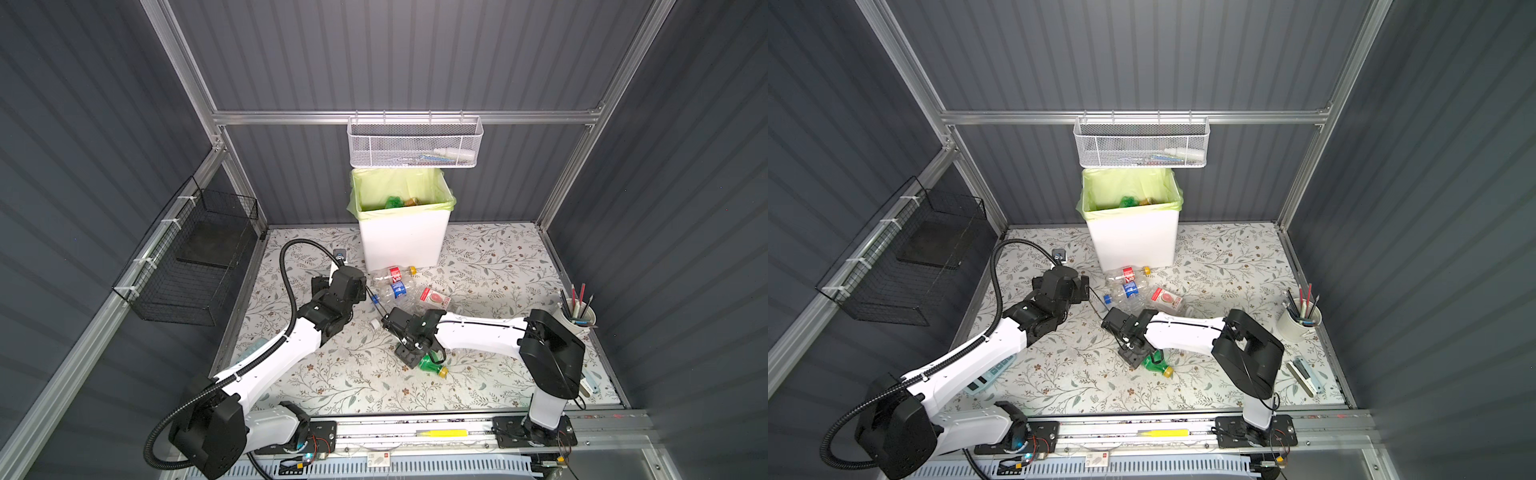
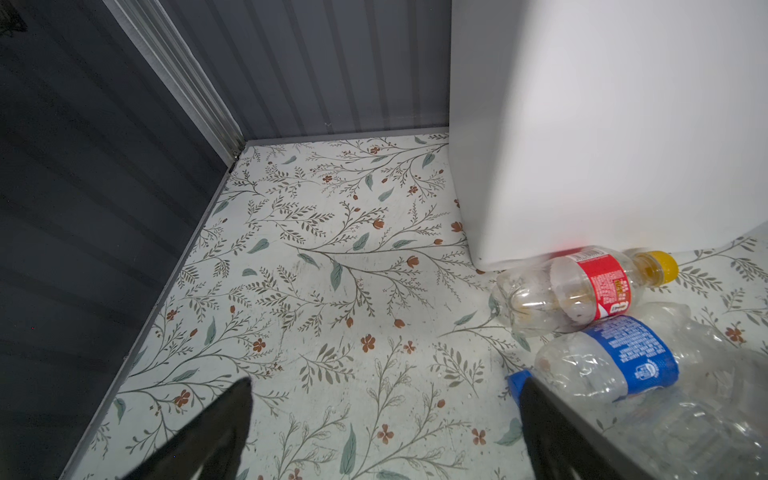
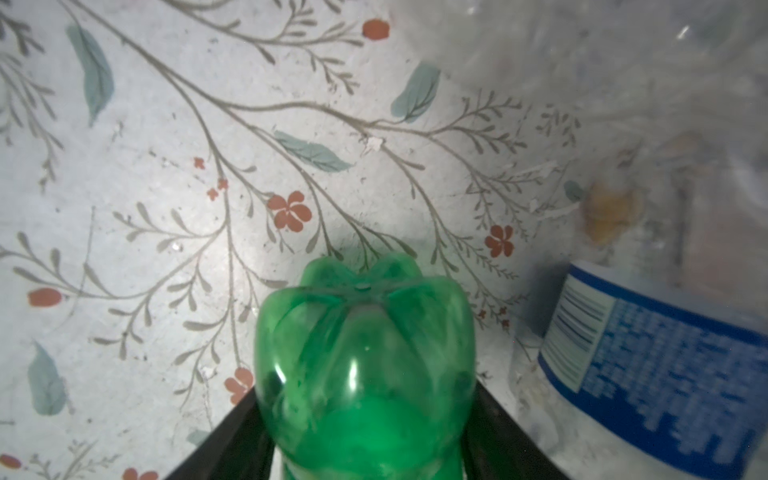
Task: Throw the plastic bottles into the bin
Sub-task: 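Lower the right gripper onto the remaining green soda bottle and close, then lift the green bottle over the bin and open the right gripper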
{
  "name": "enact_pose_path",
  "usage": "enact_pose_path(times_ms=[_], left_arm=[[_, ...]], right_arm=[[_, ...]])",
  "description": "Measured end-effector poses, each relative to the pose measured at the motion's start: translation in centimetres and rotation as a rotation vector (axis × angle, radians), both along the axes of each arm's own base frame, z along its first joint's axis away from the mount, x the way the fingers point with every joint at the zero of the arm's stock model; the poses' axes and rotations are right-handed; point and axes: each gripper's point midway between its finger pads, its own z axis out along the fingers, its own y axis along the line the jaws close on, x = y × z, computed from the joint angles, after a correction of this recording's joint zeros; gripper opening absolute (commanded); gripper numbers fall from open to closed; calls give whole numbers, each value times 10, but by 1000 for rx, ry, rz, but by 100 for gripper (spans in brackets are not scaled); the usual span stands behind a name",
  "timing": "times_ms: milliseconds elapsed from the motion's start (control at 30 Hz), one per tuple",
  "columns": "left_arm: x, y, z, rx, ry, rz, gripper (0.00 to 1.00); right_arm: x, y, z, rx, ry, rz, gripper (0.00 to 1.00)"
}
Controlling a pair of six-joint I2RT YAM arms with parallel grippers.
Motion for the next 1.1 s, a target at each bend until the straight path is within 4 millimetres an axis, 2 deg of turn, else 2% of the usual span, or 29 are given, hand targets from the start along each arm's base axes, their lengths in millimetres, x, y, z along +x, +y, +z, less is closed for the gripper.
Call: enact_pose_path(times_ms=[100,267,333,433,533,600,700,767,800,833,900,967,1000,1100], left_arm=[[-1,1,2,0,-4,3,100],[-1,2,2,1,-3,3,100],[-1,2,2,1,-3,3,100],[-1,2,2,1,-2,3,100],[-1,1,2,1,-3,3,100],[-1,1,2,-1,-4,2,100],[-1,0,2,-3,-3,-1,100],[-1,0,0,-2,1,-4,100],[0,-1,-1,-2,5,-7,100],[0,-2,-3,-2,10,-10,100],[1,-4,-7,-2,21,-19,100],[2,-8,-11,-6,32,-31,100],[2,-9,-13,-7,38,-37,100],[3,-14,-20,-9,59,-56,100]], right_arm=[[0,0,1,-5,1,8,53],[3,5,10,2,-7,22,51],[10,11,21,28,-26,26,51],[29,22,55,99,-87,27,51],[67,30,122,222,-219,13,51],[99,31,185,327,-357,-1,52],[139,18,305,502,-633,-19,52],[149,0,392,623,-824,-34,52],[149,-8,427,678,-902,-39,52],[146,-20,469,744,-996,-44,52],[134,-41,533,862,-1142,-48,53],[121,-61,580,963,-1256,-49,53],[117,-69,597,1006,-1296,-52,53],[124,-78,621,1102,-1343,-67,53]])
